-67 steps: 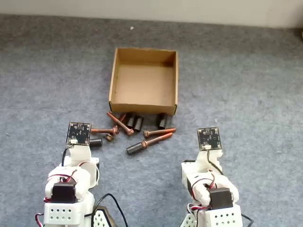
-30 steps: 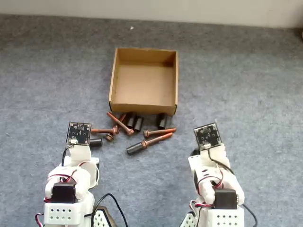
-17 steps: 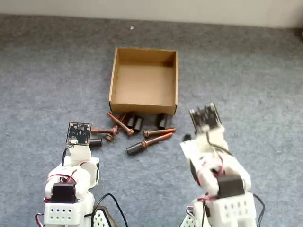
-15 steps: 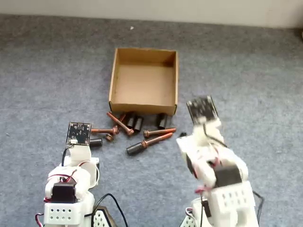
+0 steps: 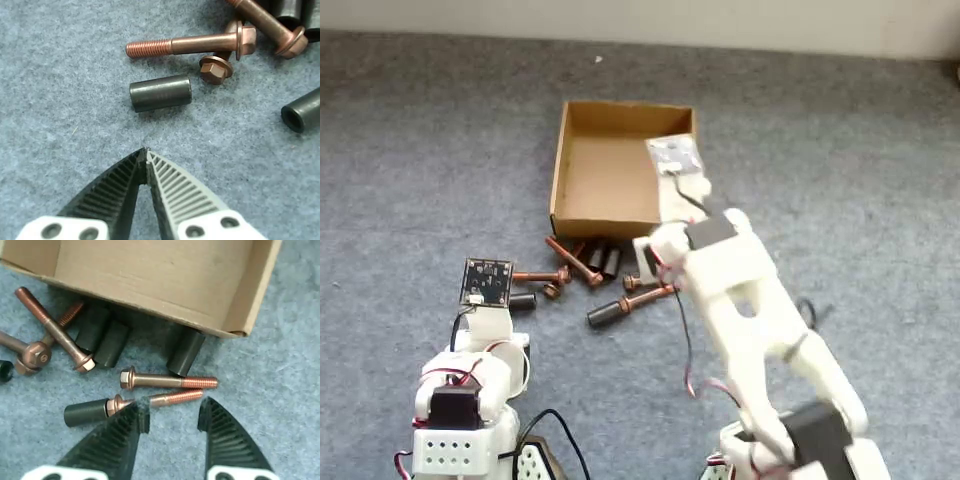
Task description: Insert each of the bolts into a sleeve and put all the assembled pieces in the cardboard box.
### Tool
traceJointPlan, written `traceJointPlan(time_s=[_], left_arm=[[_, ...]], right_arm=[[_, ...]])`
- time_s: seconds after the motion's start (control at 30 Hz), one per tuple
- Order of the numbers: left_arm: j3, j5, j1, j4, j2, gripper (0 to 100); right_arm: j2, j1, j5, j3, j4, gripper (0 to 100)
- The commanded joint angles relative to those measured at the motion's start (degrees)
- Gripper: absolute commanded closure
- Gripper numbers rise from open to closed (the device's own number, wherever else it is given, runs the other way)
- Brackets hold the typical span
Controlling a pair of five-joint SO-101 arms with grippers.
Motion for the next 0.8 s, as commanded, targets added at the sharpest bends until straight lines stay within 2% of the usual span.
traceJointPlan(time_s=[0.0,0.27,0.77], left_arm=[[1.1,-0.7,-0.7,0.1,-0.4,99],[1.1,-0.7,-0.7,0.1,-0.4,99],[1.1,-0.7,-0.7,0.1,-0.4,99]], right_arm=[[8.3,-0.9,-2.4,-8.7,-1.5,83.5],[22.9,-0.5,-4.7,-17.3,-1.5,83.5],[31.8,3.7,-4.7,-19.0,-3.3,83.6]])
